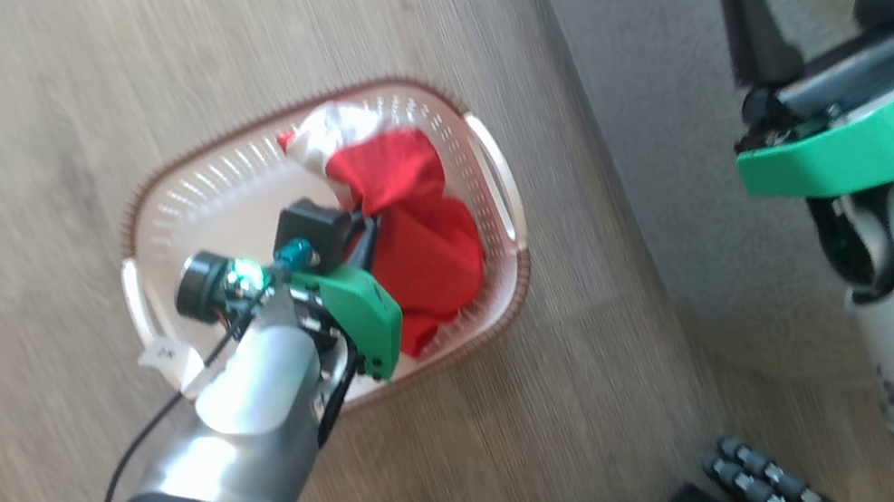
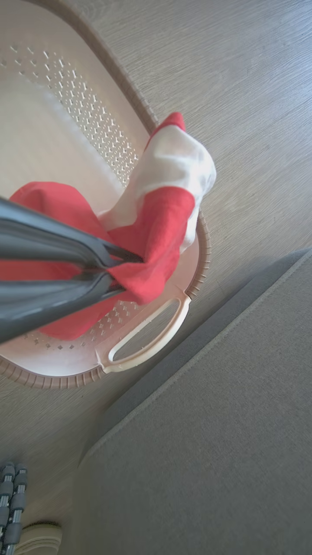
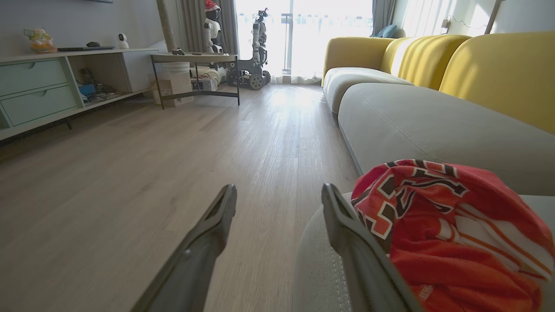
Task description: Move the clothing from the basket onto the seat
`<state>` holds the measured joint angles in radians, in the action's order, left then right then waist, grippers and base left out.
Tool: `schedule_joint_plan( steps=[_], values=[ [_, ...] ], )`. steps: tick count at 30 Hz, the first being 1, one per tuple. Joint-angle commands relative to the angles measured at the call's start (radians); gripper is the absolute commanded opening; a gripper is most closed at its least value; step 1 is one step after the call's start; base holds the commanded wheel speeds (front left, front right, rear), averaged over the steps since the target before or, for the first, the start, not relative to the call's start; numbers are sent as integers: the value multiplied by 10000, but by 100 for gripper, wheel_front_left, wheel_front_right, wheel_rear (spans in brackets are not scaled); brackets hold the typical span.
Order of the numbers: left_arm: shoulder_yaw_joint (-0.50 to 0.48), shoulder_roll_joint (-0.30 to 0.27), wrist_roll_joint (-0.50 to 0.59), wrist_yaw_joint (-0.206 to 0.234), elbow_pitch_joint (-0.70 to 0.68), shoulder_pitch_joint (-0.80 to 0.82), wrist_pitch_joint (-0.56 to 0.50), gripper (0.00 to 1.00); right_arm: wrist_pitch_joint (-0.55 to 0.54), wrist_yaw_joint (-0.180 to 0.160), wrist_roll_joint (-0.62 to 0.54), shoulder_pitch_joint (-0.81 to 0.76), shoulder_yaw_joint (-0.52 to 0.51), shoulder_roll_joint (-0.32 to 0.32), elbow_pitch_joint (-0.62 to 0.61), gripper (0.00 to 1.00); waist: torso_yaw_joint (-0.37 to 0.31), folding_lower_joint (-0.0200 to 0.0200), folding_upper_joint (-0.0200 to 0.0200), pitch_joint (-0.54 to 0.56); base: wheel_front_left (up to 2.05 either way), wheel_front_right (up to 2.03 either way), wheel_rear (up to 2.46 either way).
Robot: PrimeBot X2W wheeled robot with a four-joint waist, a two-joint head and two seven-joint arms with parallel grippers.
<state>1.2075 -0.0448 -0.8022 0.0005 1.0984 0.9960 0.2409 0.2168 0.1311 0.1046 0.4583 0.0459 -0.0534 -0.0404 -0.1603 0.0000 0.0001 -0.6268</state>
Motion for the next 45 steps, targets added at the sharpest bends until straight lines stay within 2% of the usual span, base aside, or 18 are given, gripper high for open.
schedule_joint_plan(
  steps=[1, 2, 12, 23, 33, 45],
  values=[
    [-140, -55, -112, 95, -216, -210, 164, 0, 85, -4, -26, -369, 228, 32, -59, 100, 235, 0, -1, 982, 0, 0, 0],
    [-140, -55, -112, 95, -216, -210, 164, 0, 85, -4, -26, -369, 228, 32, -59, 100, 235, 0, -1, 982, 0, 0, 0],
    [-661, -69, 146, 376, -1139, -849, 205, 0, 143, -4, -112, -1713, 37, 32, 1466, 100, 806, 0, -1, 3652, 0, 0, 0],
    [-1358, -491, 627, 447, -2193, -1398, 207, 0, 46, -4, 205, -3328, 171, 32, 2606, 100, 1388, 0, -1, 6223, 0, 0, 0],
    [-1484, -716, 477, 293, -2906, -944, -112, 0, 51, -4, 434, -3961, 468, 32, 3110, 100, 1828, 0, -1, 7217, 0, 0, 0],
    [-1579, -675, 349, 255, -3824, -83, -664, 0, 115, -4, 486, -3849, 874, 32, 3493, 100, 2035, 0, -1, 7656, 0, 0, 0]
  ],
)
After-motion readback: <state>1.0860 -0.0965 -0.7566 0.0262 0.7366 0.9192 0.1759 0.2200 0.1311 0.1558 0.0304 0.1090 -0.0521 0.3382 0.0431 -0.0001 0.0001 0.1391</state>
